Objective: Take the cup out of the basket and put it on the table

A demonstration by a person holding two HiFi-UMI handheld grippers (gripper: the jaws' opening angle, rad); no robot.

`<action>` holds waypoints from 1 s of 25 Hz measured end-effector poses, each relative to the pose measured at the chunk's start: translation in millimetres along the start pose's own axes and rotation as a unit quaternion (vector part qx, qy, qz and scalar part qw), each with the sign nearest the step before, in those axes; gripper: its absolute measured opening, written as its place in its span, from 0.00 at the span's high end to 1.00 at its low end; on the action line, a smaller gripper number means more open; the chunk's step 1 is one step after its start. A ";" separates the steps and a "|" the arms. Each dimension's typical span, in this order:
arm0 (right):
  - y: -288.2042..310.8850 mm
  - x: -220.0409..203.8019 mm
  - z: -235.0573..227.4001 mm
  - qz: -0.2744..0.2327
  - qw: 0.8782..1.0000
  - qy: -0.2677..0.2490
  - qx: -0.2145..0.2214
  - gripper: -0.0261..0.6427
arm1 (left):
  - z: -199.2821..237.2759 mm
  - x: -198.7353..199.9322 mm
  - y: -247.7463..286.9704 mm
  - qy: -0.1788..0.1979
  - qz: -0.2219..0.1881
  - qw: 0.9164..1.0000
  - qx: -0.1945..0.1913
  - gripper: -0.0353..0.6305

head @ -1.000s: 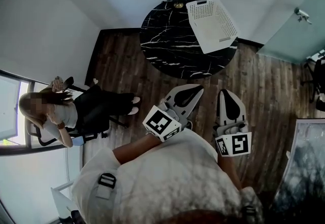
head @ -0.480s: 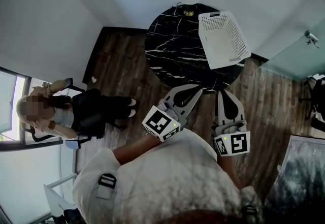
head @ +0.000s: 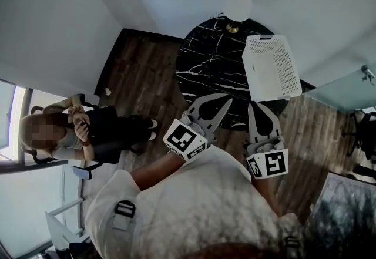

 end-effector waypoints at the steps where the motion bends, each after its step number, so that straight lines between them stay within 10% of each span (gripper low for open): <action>1: 11.5 0.9 -0.5 0.003 1.000 -0.001 0.004 0.95 | 10.7 1.7 1.4 -0.003 0.000 1.000 0.003 0.94; 12: 87.8 -19.7 -8.7 0.048 0.999 0.018 0.011 0.95 | 89.4 -9.6 22.6 -0.021 0.024 0.999 -0.003 0.94; 25: 94.1 -26.4 -33.8 0.061 0.998 0.021 0.024 0.95 | 83.7 -22.3 45.0 -0.037 0.044 0.998 -0.004 0.94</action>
Point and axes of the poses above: the fingertips, and each gripper's own axes: y forward along the fingers, z to its left, x out of its top, the point moved 7 cm from there along -y, backward along the fingers, and after that the axes turned 8 degrees about z, right-handed, at the moved point
